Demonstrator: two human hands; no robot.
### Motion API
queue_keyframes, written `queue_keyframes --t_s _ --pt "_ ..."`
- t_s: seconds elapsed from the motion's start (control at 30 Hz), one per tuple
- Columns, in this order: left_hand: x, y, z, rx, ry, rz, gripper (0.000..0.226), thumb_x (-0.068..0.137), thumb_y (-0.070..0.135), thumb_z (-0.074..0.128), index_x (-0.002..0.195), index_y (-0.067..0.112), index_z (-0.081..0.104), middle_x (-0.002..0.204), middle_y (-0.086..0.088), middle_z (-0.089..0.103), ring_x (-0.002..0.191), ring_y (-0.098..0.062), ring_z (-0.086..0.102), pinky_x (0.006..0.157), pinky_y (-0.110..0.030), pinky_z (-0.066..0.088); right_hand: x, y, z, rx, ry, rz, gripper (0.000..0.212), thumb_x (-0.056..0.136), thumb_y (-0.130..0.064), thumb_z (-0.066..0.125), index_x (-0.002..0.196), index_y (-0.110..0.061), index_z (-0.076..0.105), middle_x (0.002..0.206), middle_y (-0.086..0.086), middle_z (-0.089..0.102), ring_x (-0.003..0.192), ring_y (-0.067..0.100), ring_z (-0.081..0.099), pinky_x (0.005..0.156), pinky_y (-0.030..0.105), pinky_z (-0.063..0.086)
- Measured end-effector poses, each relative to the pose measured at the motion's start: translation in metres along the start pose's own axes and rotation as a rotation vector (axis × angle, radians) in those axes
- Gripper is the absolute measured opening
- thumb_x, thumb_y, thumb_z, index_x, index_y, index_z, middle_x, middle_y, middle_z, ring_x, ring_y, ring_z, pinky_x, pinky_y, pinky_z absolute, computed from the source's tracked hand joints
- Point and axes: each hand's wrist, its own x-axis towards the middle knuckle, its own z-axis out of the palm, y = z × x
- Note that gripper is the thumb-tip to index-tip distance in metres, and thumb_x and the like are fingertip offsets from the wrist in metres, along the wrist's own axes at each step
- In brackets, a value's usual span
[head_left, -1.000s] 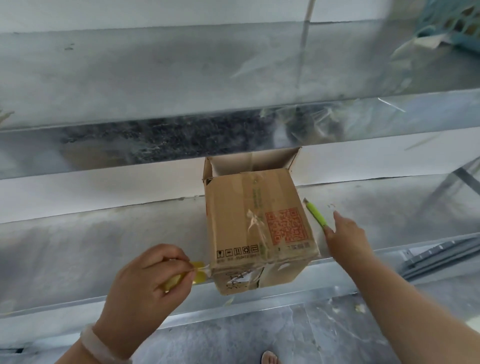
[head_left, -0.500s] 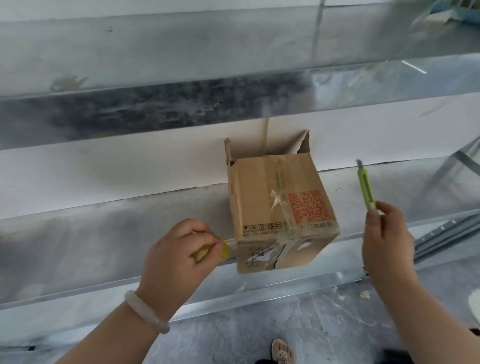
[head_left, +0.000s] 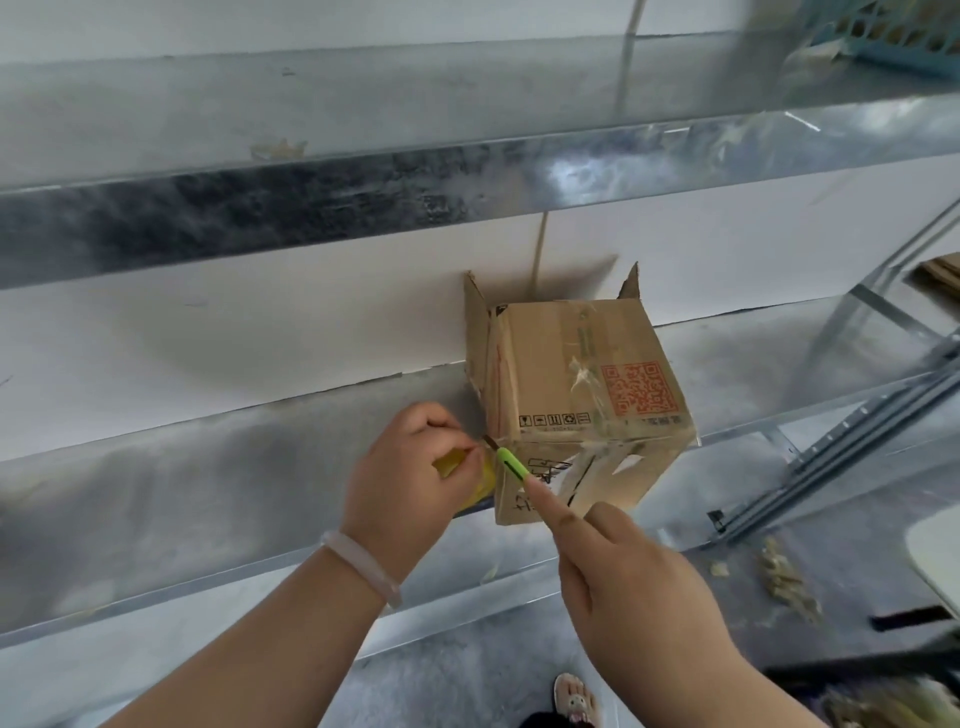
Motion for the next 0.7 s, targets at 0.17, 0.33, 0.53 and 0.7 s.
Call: queue_keyframes --t_s 0.17,0.33,0.53,0.7 --pt "0.0 -0.001 0.001 -0.028 0.017 -0.032 0.015 0.081 0.036 0.065 0.083 0.025 0.075 0.095 0.018 0.054 0.087 -0.001 0.052 0.07 -0.018 0.045 0.008 -0.006 0.008 -0.079 -0.029 0.053 0.097 0.051 -0.012 0.088 0.137 -0.035 0.051 0.069 -0.01 0.025 0.042 0.014 0.017 0.036 0.017 0.005" --pt "0.004 0.002 0.001 -0.045 0.036 -0.061 0.017 0.08 0.038 0.065 0.083 0.024 0.076 0.094 0.017 0.052 0.087 0.001 0.049 0.069 -0.009 0.037 0.019 -0.011 0.012 -0.115 -0.055 0.098 0.095 0.047 -0.007 0.087 0.134 -0.032 0.059 0.067 -0.009 0.023 0.042 0.014 0.016 0.044 0.014 -0.005" --pt "0.011 0.003 0.005 -0.005 0.046 -0.086 0.009 0.081 0.03 0.071 0.082 0.022 0.075 0.094 0.013 0.051 0.084 -0.002 0.049 0.065 -0.017 0.041 0.03 -0.011 0.02 -0.099 -0.048 0.097 0.099 0.043 -0.006 0.088 0.134 -0.031 0.058 0.066 -0.007 0.024 0.038 0.013 0.018 0.041 0.017 -0.004" --pt "0.014 0.002 0.007 -0.002 0.053 -0.096 0.008 0.081 0.03 0.071 0.079 0.023 0.075 0.092 0.013 0.05 0.084 -0.001 0.047 0.063 -0.01 0.034 0.037 -0.012 0.014 -0.072 -0.144 0.089 0.1 0.066 -0.014 0.08 0.148 -0.042 0.03 0.074 -0.006 0.03 0.046 0.016 0.032 0.038 0.02 0.009"
